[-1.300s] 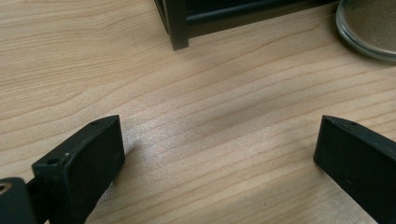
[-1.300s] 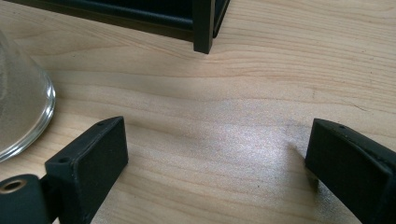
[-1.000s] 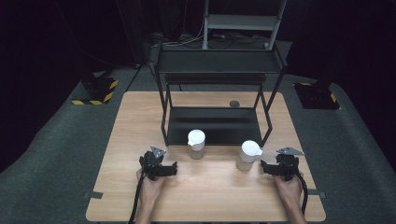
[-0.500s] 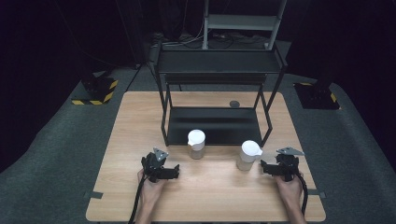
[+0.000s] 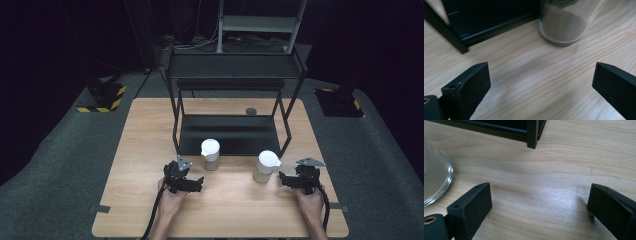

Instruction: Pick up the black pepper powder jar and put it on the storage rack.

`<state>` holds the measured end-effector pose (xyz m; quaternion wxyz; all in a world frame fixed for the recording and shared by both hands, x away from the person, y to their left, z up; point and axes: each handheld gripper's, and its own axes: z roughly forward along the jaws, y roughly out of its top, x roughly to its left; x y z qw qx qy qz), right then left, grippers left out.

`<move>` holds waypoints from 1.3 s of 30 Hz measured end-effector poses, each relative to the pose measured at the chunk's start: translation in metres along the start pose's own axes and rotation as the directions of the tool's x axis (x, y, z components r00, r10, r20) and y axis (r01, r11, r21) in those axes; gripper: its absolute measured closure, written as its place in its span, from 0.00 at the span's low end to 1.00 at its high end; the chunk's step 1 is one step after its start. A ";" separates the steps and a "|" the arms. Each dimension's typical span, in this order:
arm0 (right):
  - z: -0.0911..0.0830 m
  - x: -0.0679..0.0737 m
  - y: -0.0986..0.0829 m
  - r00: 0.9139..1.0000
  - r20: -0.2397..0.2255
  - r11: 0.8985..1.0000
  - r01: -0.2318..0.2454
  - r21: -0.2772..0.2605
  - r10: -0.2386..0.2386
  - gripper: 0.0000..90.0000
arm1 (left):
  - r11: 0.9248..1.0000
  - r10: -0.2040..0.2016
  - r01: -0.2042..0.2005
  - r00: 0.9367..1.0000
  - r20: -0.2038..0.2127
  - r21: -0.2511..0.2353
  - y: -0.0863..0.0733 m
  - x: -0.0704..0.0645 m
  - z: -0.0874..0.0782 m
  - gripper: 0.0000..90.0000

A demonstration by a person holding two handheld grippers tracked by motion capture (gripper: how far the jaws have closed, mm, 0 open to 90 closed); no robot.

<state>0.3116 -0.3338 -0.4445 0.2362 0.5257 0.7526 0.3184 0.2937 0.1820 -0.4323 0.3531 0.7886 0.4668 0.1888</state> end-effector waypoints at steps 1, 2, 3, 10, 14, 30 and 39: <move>0.000 0.000 0.000 1.000 0.000 1.000 0.000 0.000 0.000 0.05 | 1.000 0.002 -0.002 1.000 0.005 -0.002 0.002 -0.001 0.002 0.02; 0.000 0.000 0.000 1.000 0.000 1.000 0.000 0.000 0.000 0.05 | 1.000 0.004 -0.004 1.000 0.011 -0.002 0.004 -0.002 0.003 0.03; 0.000 0.000 0.000 1.000 0.000 1.000 0.000 0.000 0.000 0.05 | 1.000 0.005 -0.004 1.000 0.018 -0.004 0.006 -0.002 0.004 0.03; 0.000 0.000 0.000 1.000 0.000 1.000 0.000 0.000 0.000 0.05 | 0.999 -0.015 0.017 0.998 0.054 -0.043 0.015 -0.002 0.011 0.05; 0.000 0.000 0.000 1.000 0.000 1.000 -0.001 0.000 0.001 0.05 | 0.999 -0.001 0.003 0.999 0.048 -0.051 0.025 -0.008 0.017 0.06; 0.000 0.000 0.000 1.000 0.000 1.000 -0.001 0.000 0.001 0.05 | 0.996 -0.021 0.024 0.999 0.039 -0.081 0.040 -0.012 0.031 0.13; 0.000 0.000 0.000 1.000 0.000 1.000 -0.001 0.000 0.001 0.05 | 0.995 -0.024 0.027 0.999 0.033 -0.096 0.043 -0.015 0.036 0.19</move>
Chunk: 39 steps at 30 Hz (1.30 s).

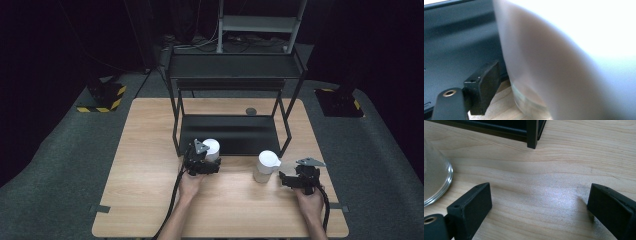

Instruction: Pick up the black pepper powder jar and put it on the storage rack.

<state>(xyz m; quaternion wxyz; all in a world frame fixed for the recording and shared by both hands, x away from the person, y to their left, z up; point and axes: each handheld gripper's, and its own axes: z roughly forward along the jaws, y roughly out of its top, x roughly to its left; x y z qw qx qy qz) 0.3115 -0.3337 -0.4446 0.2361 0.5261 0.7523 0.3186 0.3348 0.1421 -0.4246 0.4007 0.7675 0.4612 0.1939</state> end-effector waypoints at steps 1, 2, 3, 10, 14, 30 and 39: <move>0.000 0.000 0.000 1.000 0.000 1.000 0.000 0.000 0.000 0.05 | 1.000 0.002 -0.002 1.000 -0.003 -0.001 0.000 -0.001 0.001 0.19; 0.000 0.000 0.000 1.000 0.000 1.000 0.000 0.000 0.000 0.05 | 1.000 0.003 -0.003 1.000 -0.004 -0.003 0.000 -0.001 0.002 0.21; 0.000 0.000 0.000 1.000 0.000 1.000 0.000 0.000 0.000 0.05 | 1.000 0.003 -0.003 1.000 -0.005 -0.004 0.000 -0.002 0.002 0.21; 0.000 0.000 0.000 1.000 0.000 1.000 -0.001 0.001 0.001 0.05 | 1.000 0.000 0.000 1.000 -0.004 -0.015 -0.002 -0.003 0.005 0.27; 0.000 0.000 0.000 1.000 0.000 1.000 -0.001 0.001 0.001 0.05 | 1.000 0.007 -0.007 1.000 0.001 -0.021 -0.003 -0.003 0.005 0.32; 0.000 0.000 0.000 1.000 0.000 1.000 -0.001 0.000 0.001 0.05 | 0.999 0.052 -0.052 0.999 -0.014 -0.014 -0.001 -0.009 0.001 0.34; 0.000 0.000 0.000 1.000 0.000 1.000 -0.001 0.000 0.001 0.05 | 0.997 0.071 -0.071 0.997 0.027 -0.002 0.011 -0.003 -0.013 0.34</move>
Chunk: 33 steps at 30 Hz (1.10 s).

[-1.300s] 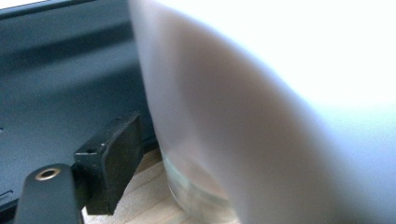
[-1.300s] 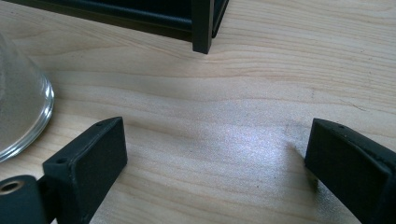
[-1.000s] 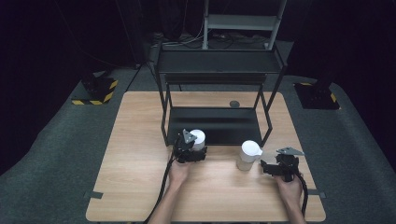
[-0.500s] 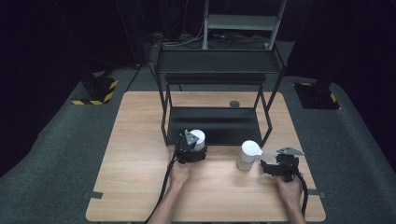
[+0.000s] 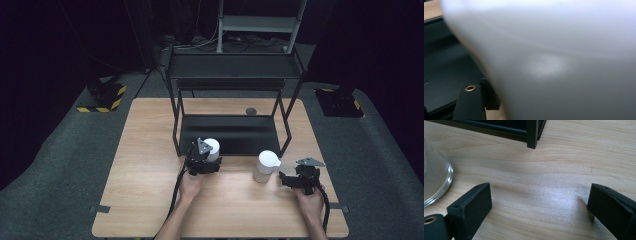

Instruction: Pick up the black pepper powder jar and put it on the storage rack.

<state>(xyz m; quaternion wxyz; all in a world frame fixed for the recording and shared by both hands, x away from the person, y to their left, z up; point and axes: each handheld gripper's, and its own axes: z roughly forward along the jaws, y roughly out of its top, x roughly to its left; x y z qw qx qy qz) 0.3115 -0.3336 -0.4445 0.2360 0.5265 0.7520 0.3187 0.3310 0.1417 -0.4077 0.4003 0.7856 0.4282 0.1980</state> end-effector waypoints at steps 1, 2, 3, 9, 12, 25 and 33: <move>0.000 0.000 0.000 1.000 0.000 1.000 0.000 0.000 0.000 0.05 | 1.000 -0.001 0.001 1.000 0.004 0.000 0.001 0.001 -0.002 0.34; 0.000 0.000 0.000 1.000 0.000 1.000 0.000 0.000 0.000 0.05 | 1.000 -0.007 0.007 1.000 0.011 0.001 0.003 0.002 -0.003 0.34; 0.000 0.000 0.000 1.000 0.000 1.000 0.000 0.000 0.000 0.05 | 1.000 -0.005 0.005 1.000 0.016 0.003 0.004 0.003 -0.005 0.34; 0.000 0.000 0.000 1.000 0.000 1.000 0.000 0.000 0.000 0.05 | 1.000 -0.002 0.001 0.999 0.051 0.019 0.018 0.008 -0.014 0.34; 0.000 0.000 0.000 1.000 0.000 1.000 0.000 0.000 0.000 0.05 | 1.000 -0.004 0.003 0.998 0.069 0.022 0.024 0.011 -0.020 0.34; 0.000 0.000 0.000 1.000 0.000 1.000 0.000 0.000 0.000 0.05 | 0.999 0.021 -0.026 0.993 0.120 0.043 0.056 0.020 -0.037 0.34; 0.000 0.000 0.000 1.000 0.000 1.000 0.000 0.000 0.000 0.05 | 0.998 0.029 -0.036 0.990 0.139 0.051 0.074 0.024 -0.046 0.34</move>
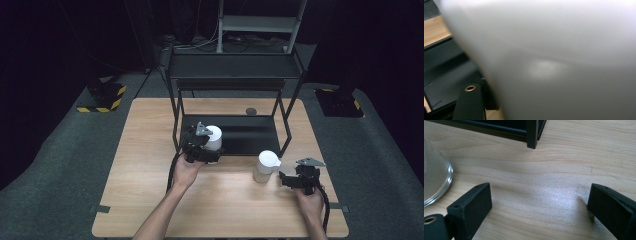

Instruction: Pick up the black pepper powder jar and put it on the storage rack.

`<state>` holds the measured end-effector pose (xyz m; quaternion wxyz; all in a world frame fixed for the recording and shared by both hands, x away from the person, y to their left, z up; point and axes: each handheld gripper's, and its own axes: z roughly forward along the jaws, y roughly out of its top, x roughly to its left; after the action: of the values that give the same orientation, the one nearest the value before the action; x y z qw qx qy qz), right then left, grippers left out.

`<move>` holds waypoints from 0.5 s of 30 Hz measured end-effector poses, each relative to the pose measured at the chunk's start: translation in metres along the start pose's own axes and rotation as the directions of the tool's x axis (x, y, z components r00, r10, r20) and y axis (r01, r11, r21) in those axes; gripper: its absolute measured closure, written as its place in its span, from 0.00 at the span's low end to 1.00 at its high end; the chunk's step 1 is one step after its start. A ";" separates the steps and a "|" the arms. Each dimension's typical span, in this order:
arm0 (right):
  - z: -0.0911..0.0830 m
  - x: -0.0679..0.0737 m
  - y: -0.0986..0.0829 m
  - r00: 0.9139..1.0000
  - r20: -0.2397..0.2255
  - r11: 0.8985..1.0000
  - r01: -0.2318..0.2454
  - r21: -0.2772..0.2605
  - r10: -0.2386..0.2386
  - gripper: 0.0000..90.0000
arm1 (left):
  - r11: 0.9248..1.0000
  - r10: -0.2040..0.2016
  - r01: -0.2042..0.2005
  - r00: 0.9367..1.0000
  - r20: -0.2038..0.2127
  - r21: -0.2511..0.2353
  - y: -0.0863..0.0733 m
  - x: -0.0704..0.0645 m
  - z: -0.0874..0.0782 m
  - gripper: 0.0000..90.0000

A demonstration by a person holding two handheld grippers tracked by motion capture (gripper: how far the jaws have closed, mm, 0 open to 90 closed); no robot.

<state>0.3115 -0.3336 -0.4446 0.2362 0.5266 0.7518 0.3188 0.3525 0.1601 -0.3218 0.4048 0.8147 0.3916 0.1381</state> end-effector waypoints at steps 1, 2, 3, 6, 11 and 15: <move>0.000 0.000 0.000 1.000 0.000 1.000 0.000 0.000 0.000 0.05 | 1.000 -0.001 0.001 1.000 -0.001 -0.002 0.001 0.000 0.000 0.34; 0.000 0.000 0.000 1.000 0.000 1.000 0.000 0.000 0.000 0.05 | 1.000 -0.001 0.001 1.000 -0.001 -0.002 0.003 0.000 -0.001 0.34; 0.000 0.000 0.000 1.000 0.000 1.000 0.000 0.000 0.000 0.05 | 1.000 0.000 0.000 1.000 -0.001 -0.001 0.006 0.000 -0.002 0.34; 0.000 0.000 0.000 1.000 0.000 1.000 0.000 0.000 0.000 0.05 | 1.000 -0.006 0.006 1.000 0.008 -0.007 0.011 0.003 -0.005 0.34; 0.000 0.000 0.000 1.000 0.000 1.000 0.000 0.000 0.000 0.05 | 1.000 -0.015 0.015 1.000 0.017 -0.013 0.021 0.005 -0.011 0.34; 0.000 0.000 0.000 1.000 0.000 1.000 0.000 0.000 0.000 0.05 | 1.000 -0.008 0.008 1.000 0.019 -0.013 0.032 0.006 -0.017 0.34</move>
<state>0.3115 -0.3336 -0.4446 0.2361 0.5266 0.7519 0.3188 0.3637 0.1622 -0.2871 0.4142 0.8118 0.3900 0.1314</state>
